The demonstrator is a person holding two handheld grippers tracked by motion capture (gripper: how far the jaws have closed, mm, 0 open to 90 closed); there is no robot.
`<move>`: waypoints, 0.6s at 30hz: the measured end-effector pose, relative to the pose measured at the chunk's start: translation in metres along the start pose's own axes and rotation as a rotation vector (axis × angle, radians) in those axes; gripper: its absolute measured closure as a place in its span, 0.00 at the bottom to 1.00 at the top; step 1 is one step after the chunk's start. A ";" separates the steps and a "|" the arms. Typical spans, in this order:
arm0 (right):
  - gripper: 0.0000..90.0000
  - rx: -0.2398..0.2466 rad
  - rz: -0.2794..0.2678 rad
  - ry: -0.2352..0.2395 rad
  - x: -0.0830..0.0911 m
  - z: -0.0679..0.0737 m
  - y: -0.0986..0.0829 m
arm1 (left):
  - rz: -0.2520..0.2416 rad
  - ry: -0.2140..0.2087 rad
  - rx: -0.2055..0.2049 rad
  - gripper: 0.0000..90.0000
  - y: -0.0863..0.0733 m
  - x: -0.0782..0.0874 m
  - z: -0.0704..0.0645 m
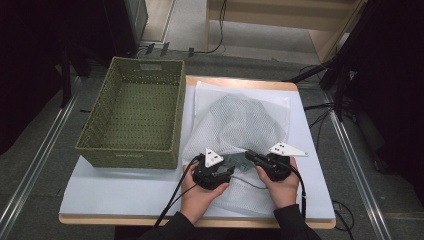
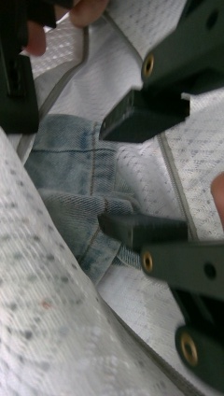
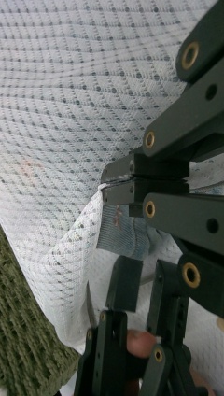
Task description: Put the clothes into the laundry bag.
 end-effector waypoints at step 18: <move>1.00 -0.013 0.037 -0.020 -0.009 -0.005 -0.015 | 0.073 0.187 -0.018 1.00 0.028 -0.061 0.017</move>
Point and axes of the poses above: each handheld gripper's, and its own axes: x roughly backward along the jaws, y roughly out of its top, z roughly to its left, the point moved 7 cm from there along -x, roughly forward along the jaws, and after that the axes turned 3 degrees about x, right-handed, at the moved point
